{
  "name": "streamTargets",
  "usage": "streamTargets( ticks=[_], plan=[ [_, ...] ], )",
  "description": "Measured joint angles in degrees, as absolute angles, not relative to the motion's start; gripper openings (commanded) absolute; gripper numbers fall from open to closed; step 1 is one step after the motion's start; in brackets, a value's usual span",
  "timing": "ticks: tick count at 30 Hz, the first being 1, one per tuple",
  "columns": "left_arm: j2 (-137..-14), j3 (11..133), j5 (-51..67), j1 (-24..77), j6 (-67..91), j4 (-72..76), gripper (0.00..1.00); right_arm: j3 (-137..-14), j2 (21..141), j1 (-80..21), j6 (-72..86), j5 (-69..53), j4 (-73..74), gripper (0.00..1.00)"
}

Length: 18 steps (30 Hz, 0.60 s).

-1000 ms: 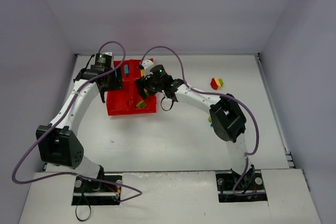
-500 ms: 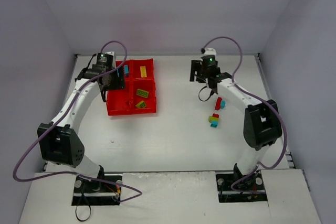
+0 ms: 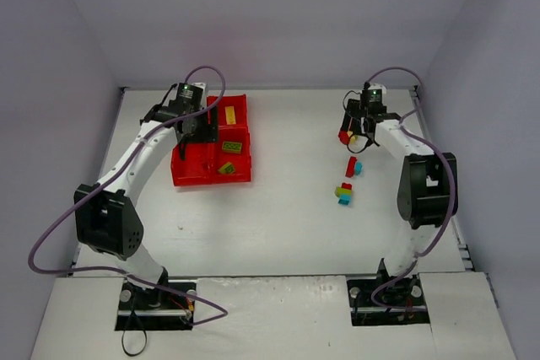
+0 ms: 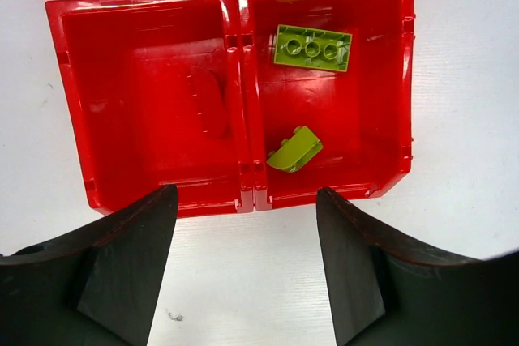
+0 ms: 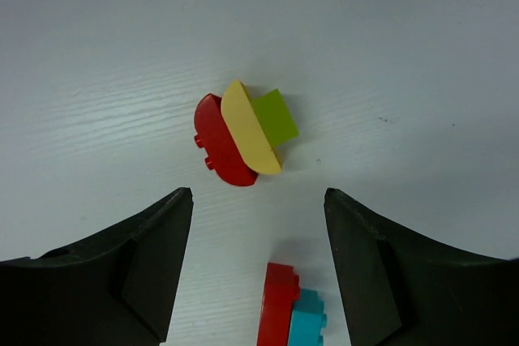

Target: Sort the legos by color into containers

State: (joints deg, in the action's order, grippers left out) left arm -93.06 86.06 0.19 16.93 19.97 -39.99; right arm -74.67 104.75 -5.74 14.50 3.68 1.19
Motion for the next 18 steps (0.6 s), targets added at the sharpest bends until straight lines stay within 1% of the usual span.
streamTargets(
  ticks=[7, 12, 18],
  plan=[
    [-93.1, 86.1, 0.2, 17.7, 20.0, -40.0, 0.63, -79.4, 112.5, -4.7, 10.9, 1.5, 3.1, 0.63],
    [-93.1, 86.1, 0.2, 18.1, 20.1, -40.0, 0.63, -80.5, 113.6, -4.8, 12.1, 0.0, 4.2, 0.61],
    [-93.1, 86.1, 0.6, 18.4, 20.2, -40.0, 0.63, -82.2, 114.3, -4.9, 16.0, 0.1, 4.1, 0.63]
  ],
)
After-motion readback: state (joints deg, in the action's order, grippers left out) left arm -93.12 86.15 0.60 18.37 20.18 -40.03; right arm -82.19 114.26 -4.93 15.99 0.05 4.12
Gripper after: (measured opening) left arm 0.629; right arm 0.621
